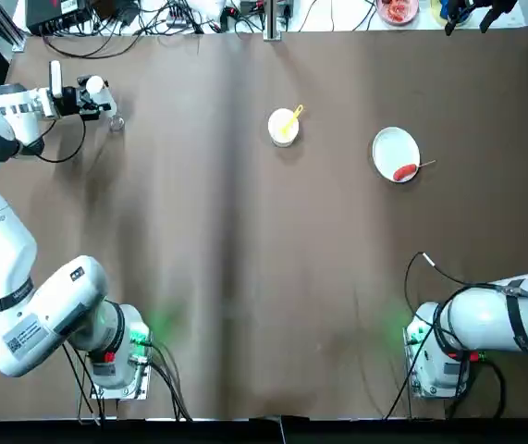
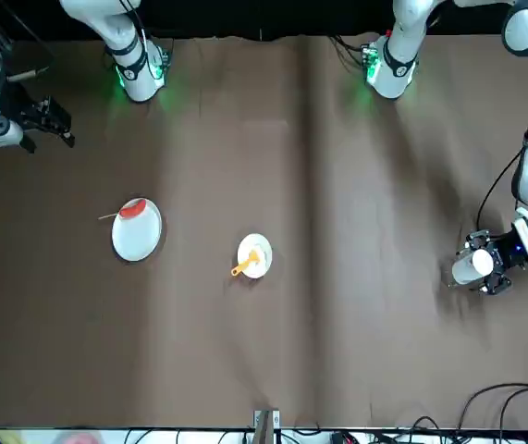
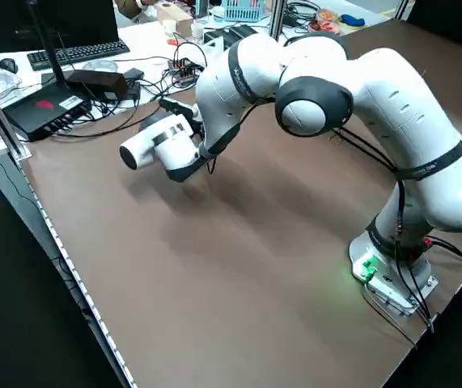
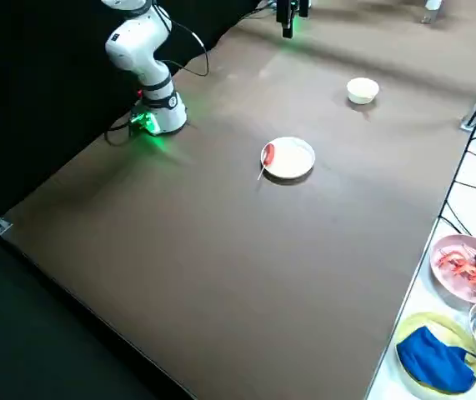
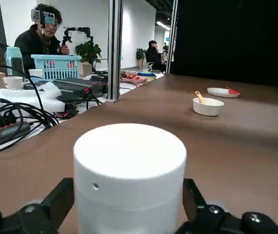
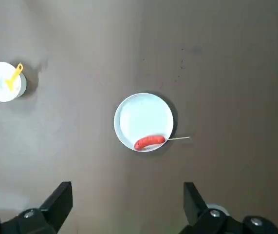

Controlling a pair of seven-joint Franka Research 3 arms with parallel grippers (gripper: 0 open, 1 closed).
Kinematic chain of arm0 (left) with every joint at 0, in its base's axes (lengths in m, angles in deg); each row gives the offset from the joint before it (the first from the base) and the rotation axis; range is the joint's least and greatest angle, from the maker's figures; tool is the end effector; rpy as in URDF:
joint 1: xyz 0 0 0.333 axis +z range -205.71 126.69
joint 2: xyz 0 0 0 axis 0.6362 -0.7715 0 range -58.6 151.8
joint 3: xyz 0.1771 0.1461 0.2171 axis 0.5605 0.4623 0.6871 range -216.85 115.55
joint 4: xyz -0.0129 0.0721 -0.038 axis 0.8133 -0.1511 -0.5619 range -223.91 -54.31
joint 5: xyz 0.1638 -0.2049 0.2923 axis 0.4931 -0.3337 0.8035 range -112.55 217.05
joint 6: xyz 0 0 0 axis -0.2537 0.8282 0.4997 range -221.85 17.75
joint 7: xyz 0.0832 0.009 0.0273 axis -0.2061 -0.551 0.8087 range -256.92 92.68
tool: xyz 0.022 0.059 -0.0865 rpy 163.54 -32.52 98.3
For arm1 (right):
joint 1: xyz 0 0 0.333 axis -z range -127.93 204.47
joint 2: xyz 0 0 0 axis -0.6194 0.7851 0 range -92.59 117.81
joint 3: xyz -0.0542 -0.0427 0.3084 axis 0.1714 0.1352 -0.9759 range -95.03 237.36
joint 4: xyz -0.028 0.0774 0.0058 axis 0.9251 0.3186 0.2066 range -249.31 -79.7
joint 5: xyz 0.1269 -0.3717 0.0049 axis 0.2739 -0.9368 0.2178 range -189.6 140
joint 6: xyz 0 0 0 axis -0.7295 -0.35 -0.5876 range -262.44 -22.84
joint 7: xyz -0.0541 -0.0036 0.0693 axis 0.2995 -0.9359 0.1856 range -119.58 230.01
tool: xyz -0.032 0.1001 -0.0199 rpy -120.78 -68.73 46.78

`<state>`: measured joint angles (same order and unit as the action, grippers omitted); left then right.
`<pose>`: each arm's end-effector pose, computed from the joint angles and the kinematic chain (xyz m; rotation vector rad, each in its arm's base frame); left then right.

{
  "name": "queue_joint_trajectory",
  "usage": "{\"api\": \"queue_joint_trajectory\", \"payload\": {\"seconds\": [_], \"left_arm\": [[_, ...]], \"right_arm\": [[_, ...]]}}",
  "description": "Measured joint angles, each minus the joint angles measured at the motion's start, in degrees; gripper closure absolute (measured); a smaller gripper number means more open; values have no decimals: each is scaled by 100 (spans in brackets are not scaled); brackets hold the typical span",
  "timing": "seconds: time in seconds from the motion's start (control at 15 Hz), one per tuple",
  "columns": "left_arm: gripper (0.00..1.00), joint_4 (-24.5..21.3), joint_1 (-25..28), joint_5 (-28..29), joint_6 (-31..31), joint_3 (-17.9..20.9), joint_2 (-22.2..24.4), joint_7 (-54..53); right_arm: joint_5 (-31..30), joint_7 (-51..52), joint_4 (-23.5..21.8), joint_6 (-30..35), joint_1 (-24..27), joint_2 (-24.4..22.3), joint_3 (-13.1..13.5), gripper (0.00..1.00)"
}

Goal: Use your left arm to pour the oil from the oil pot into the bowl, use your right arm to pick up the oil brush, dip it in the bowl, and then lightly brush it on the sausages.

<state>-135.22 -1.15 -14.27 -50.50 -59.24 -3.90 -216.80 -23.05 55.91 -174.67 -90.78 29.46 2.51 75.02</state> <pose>0.6061 0.2561 0.1580 1.6282 -1.1208 1.2728 0.5010 0.0437 0.6260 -3.0944 -0.1520 -0.0394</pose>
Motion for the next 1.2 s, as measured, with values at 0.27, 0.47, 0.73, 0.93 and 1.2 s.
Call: {"api": "queue_joint_trajectory", "payload": {"seconds": [0.27,0.47,0.73,0.93,1.2], "left_arm": [[34,-3,-18,2,-5,-5,0,18],[45,-36,-77,7,-25,-32,7,26],[45,-54,-372,7,-253,-130,79,27],[45,-62,-528,7,-452,-322,220,85],[45,-90,-614,16,-567,-496,380,356]], "right_arm": [[1,0,0,78,-47,0,-7,0],[2,0,0,125,-58,0,-7,0],[2,0,0,139,-61,0,-7,0],[3,2,0,148,-77,0,-10,0],[4,4,-5,154,-183,4,-14,0]]}}
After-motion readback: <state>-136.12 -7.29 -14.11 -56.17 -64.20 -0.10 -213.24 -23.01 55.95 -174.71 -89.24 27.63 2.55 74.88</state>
